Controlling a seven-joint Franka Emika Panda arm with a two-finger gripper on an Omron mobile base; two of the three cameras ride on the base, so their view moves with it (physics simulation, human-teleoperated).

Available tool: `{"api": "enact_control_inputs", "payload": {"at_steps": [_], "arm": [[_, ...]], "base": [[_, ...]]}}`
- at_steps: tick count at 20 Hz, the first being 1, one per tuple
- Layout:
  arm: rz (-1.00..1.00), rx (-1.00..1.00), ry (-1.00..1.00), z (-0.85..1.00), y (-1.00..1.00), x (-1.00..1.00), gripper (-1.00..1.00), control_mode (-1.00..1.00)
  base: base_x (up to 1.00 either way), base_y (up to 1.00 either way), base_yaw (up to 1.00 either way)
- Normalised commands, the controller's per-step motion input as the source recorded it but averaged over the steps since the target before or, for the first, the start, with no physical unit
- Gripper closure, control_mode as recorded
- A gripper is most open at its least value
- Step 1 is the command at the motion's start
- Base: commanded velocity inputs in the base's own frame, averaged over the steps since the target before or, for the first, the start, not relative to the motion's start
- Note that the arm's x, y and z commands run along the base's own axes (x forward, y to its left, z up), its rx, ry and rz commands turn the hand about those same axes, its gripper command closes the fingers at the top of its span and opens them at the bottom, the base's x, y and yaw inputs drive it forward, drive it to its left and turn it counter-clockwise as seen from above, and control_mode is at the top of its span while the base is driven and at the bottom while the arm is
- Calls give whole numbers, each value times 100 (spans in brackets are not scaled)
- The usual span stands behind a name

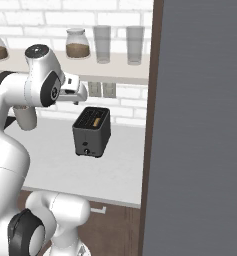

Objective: Start the toaster. Once the lever pops up, take the bread to the plate on the dining counter.

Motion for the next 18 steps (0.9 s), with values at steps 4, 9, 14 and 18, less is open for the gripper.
{"api": "enact_control_inputs", "payload": {"at_steps": [4,9,14,18], "arm": [[0,0,0,0,0,0,-100,-100],[0,0,0,0,0,0,-100,-100],[0,0,0,0,0,0,-100,-100],[0,0,0,0,0,0,-100,-100]], "base": [[0,0,0],[0,0,0],[0,0,0],[0,0,0]]}}
